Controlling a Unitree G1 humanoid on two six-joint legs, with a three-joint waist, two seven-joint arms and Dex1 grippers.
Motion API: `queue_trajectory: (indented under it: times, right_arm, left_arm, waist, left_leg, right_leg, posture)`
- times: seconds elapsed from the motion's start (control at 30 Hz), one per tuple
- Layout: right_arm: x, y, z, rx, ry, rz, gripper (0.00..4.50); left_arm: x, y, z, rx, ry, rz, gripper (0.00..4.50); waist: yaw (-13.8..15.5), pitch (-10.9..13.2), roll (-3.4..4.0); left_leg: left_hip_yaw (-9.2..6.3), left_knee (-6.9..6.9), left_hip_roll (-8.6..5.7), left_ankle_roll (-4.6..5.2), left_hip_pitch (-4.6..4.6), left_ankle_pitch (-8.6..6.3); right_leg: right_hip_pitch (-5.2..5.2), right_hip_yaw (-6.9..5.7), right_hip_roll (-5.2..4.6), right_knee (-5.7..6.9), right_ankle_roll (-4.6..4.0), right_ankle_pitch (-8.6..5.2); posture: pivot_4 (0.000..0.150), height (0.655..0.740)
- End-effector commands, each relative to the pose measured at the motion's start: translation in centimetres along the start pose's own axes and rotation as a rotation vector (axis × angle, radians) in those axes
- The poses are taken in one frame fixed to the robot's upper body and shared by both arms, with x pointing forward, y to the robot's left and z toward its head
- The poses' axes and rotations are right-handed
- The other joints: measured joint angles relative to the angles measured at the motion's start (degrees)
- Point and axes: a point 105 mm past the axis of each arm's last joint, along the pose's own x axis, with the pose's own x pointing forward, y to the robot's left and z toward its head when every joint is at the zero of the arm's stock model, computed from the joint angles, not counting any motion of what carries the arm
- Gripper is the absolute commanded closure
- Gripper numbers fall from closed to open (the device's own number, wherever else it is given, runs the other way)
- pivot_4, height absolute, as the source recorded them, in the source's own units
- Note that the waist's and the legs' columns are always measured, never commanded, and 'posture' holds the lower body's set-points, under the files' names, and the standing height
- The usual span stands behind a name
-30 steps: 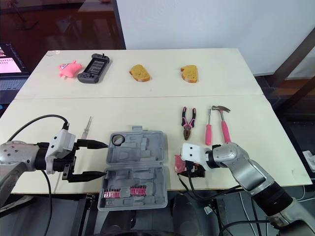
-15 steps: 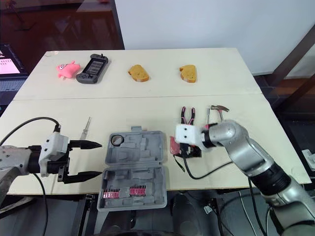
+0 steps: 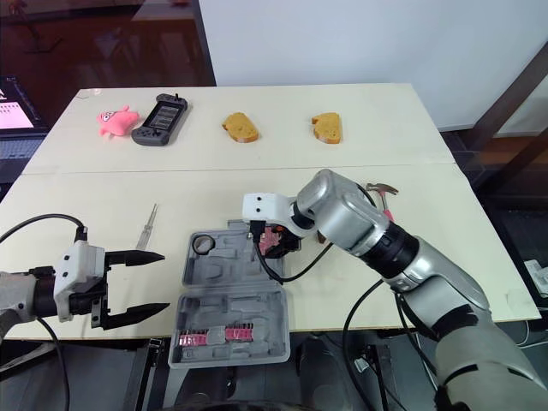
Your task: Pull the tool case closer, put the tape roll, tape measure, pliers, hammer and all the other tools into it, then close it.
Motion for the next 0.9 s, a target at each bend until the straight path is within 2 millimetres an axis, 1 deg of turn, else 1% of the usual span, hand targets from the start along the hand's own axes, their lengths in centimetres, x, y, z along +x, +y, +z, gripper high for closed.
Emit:
queue_trajectory:
  times: [0.03,0.37,0.7,0.9]
  right_arm:
    - [0.9,-0.6,0.2,-0.048,0.026,-0.037,1.66]
    - [3.6,-1.1,0.5,-0.095,0.064,-0.041,1.66]
    - [4.2,-1.5,0.2,-0.111,0.078,-0.049,1.66]
    - [3.9,-1.7,0.0,-0.130,0.081,-0.058,1.66]
  left_arm:
    - [-0.6,0.1,0.6,0.047,0.000,0.039,0.00]
    - [-1.3,-0.2,0.4,0.056,0.029,0.072,0.00]
    - [-1.5,-0.5,0.3,0.050,0.041,0.082,0.00]
    - [-1.3,-0.5,0.2,0.045,0.039,0.078,0.00]
  waist:
    - [0.00,0.00,0.00]
    - [-0.02,0.00,0.00]
    - [-0.04,0.00,0.00]
    - [-0.04,0.00,0.00]
  left_leg:
    - [0.01,0.00,0.00,0.00,0.00,0.00]
    - [0.00,0.01,0.00,0.00,0.00,0.00]
    - [0.00,0.01,0.00,0.00,0.03,0.00]
    - [0.00,0.00,0.00,0.00,0.04,0.00]
  right_leg:
    - [0.00,0.00,-0.01,0.00,0.00,0.00]
    - [-0.01,0.00,0.00,0.00,-0.01,0.01]
    - [0.01,-0.01,0.01,0.01,-0.01,0.01]
    - [0.01,-0.01,0.01,0.01,-0.01,0.01]
  posture:
    - [0.150,0.7400]
    - [0.150,0.7400]
    - [0.150,0.7400]
    - [0.150,0.7400]
